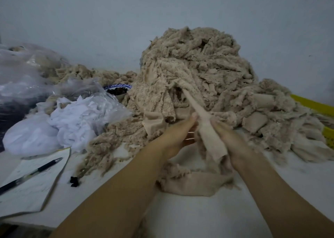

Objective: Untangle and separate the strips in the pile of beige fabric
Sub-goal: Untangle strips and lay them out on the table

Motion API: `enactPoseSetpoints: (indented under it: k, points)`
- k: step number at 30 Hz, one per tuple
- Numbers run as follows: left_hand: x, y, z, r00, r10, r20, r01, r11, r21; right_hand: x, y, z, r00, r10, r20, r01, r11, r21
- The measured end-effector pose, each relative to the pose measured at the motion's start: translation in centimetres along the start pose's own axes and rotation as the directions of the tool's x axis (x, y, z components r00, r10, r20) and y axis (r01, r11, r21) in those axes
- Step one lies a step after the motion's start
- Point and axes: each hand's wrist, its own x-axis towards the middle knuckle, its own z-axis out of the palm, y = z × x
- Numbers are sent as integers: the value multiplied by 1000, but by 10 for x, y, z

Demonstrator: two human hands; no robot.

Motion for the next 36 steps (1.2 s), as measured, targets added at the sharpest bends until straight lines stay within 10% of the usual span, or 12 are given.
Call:
enactPoseSetpoints:
  k: [6,11,14,19,24,36]
  points:
    - [29,35,10,959,-188,-210,68,879,-473,-7,34,16,990,13,143,68,834,-547]
    - [21,33,18,828,234,-510,-135,965,224,-4,30,10,993,18,114,39,876,-482]
    - [-5,9,24,847,471,-246,-257,769,585,14,15,-1,994,8,-109,-27,985,-170]
    - [-35,-38,26,882,393,260,-435,467,770,41,-14,17,973,162,-164,-188,969,-159]
    - [-34,-14,13,864,422,275,-478,512,714,57,-28,41,952,103,-290,-153,976,-156]
    - [-39,-26,14,803,330,496,-561,140,816,44,-24,35,965,232,-121,-232,973,14]
